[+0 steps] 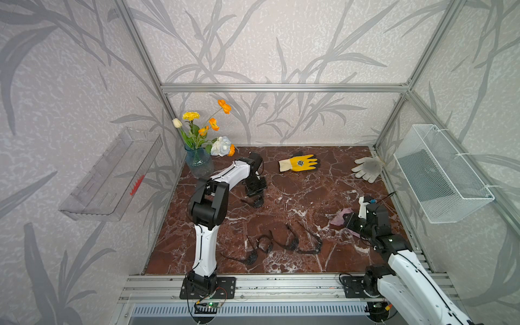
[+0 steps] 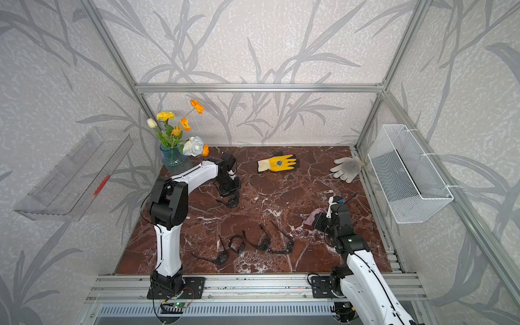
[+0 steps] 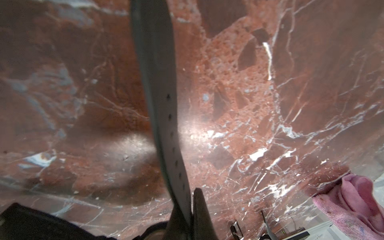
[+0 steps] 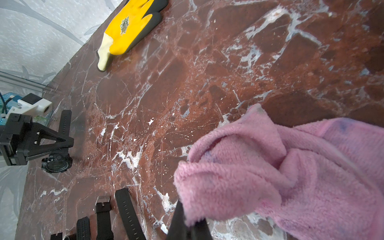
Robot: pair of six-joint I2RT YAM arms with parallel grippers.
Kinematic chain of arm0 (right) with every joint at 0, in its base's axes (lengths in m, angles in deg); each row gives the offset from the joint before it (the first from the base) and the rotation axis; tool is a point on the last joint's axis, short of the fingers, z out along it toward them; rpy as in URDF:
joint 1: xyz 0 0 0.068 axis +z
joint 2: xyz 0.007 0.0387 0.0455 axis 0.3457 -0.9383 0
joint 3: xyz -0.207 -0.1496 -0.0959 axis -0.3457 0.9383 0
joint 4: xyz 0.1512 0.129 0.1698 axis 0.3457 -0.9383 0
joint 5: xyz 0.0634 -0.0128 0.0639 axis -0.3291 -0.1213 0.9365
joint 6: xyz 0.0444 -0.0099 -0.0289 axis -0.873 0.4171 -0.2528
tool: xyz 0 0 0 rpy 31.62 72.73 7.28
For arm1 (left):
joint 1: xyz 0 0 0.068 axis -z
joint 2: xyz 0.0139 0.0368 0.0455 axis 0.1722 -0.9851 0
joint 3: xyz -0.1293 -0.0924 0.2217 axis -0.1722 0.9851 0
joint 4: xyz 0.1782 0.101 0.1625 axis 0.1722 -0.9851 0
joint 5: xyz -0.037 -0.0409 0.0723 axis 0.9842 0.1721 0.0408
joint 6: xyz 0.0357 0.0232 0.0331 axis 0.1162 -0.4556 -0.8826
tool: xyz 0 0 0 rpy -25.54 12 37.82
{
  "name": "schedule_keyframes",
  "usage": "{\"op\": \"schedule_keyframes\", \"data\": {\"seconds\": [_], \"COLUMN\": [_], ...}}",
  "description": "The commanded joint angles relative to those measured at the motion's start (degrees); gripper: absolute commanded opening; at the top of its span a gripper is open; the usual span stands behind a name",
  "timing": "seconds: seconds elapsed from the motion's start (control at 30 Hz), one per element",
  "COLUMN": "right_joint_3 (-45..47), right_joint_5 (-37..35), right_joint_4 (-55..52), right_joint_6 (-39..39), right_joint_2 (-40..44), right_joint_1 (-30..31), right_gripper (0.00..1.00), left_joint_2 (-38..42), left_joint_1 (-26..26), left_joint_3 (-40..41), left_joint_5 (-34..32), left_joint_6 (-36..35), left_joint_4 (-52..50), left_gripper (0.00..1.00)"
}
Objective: Wipe the watch dial
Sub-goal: Place the watch at the center of the board.
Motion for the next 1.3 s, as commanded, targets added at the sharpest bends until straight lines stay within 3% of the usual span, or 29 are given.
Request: {"op": "schedule_keyframes", "data": {"seconds": [0.0,0.3,0.53,0.77,0.87,1.03,1.27], "right_joint_3": [0.42,0.89,1.13,0.97,0.86,2.30,2.53], "right_joint_5": [0.69,1.14,0.87,0.83,0.23,-0.53,-0.54], "right_joint_4": [-0.21,-1.47,-2.23,-3.15,-3.92,-4.77,-5.35], "right_joint_6": [0.17,0.44,0.44,0.53,0.62,0.00,1.31], "right_joint_2": [0.54,1.89,2.93,2.88,3.09,4.97,3.58], "right_joint_1": [-0.14,-0.15,-0.15,-0.15,-0.15,-0.15,-0.11], "right_gripper": [0.00,0.00,0.00,0.00,0.00,0.00,0.00], "left_joint_2": [-2.31,-6.06,-3.85,3.33,8.84,22.64,44.42], "left_joint_1": [-0.50,-0.81,-0.85,-0.85,-0.85,-0.03,4.45], "left_joint_3": [-2.53,-7.14,-5.27,-2.70,1.83,17.87,37.49], "left_joint_5": [-0.84,-2.24,-1.48,-3.70,-3.96,-4.44,-12.30], "left_joint_6": [0.40,2.36,5.32,5.58,5.37,7.51,11.66], "left_joint_4": [-2.03,-2.19,1.89,4.47,7.39,15.27,11.65], "left_gripper": [0.00,0.00,0.31,0.39,0.41,0.41,0.42]}}
